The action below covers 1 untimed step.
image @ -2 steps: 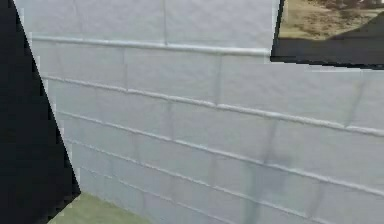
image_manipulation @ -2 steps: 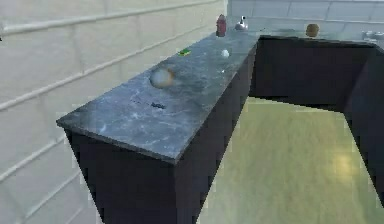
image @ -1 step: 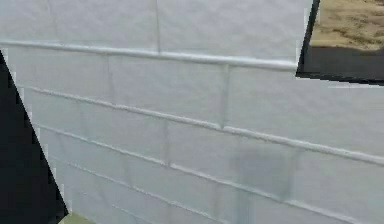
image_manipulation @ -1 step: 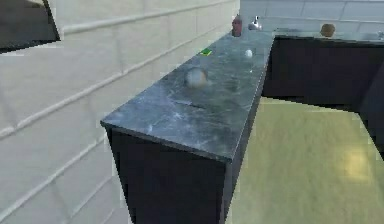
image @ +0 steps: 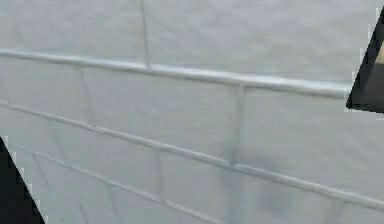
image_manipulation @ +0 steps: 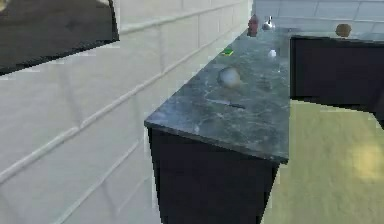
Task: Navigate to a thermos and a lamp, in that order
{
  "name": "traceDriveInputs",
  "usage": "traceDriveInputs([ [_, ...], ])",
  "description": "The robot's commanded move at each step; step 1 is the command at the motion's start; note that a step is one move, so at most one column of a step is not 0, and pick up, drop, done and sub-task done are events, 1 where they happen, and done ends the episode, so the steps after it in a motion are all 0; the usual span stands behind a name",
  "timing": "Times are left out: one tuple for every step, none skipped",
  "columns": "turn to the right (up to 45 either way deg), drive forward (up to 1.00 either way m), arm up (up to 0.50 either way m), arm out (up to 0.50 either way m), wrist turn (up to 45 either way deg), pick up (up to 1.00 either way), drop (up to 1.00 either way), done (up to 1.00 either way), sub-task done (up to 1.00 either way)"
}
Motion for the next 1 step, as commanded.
traceDriveInputs([
  [45.0,0.0,0.0,0.0,0.0,0.0,0.0,0.0,0.0],
])
